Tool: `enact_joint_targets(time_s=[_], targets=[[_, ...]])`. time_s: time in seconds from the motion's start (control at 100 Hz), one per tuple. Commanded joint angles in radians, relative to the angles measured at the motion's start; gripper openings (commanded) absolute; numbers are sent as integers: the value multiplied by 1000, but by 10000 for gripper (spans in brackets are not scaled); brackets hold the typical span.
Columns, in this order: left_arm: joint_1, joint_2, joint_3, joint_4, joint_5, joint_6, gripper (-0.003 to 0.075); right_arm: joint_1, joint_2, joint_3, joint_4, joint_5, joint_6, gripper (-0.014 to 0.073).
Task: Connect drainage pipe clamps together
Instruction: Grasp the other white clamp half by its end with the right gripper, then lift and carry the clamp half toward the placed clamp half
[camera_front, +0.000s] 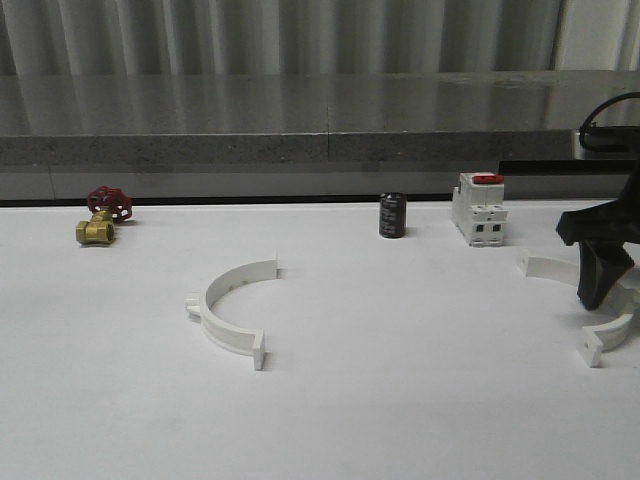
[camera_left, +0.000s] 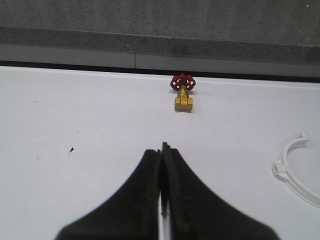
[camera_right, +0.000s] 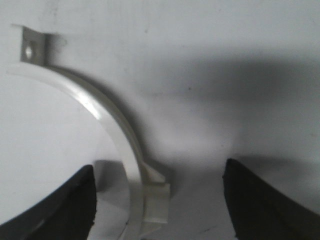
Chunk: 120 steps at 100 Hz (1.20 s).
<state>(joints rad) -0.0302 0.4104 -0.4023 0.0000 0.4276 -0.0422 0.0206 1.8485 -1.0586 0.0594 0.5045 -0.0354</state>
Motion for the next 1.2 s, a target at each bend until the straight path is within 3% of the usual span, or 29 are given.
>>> enact_joint_targets(time_s=[0.0,0.22,0.34,0.53,0.68,0.87,1.09,1.19], targets=[[2,5,-26,-7,-84,-1,-21,-1,-35,-21,2,-20,-12,500],[2,5,-26,-7,-84,-1,-21,-1,-35,-21,28,13,-12,108],[2,5,-26,-7,-84,-1,-21,-1,-35,-21,30,27,-12,-7],[2,5,-26,-7,-84,-1,-21,13,-43,-72,46,104,-12,-15],[2,5,-26,-7,-84,-1,-21,96,-73,-147,47,157,29,-14],[2,5,-26,-7,-84,-1,-21,240,-77,-235,14,187,193,-14],[2,5,-26,-7,-84,-1,-21,381,-68,-287,-152,197,465,-14],[2,5,-26,-7,-84,-1,-21,425,-34,-317,-190,207,525,-14]])
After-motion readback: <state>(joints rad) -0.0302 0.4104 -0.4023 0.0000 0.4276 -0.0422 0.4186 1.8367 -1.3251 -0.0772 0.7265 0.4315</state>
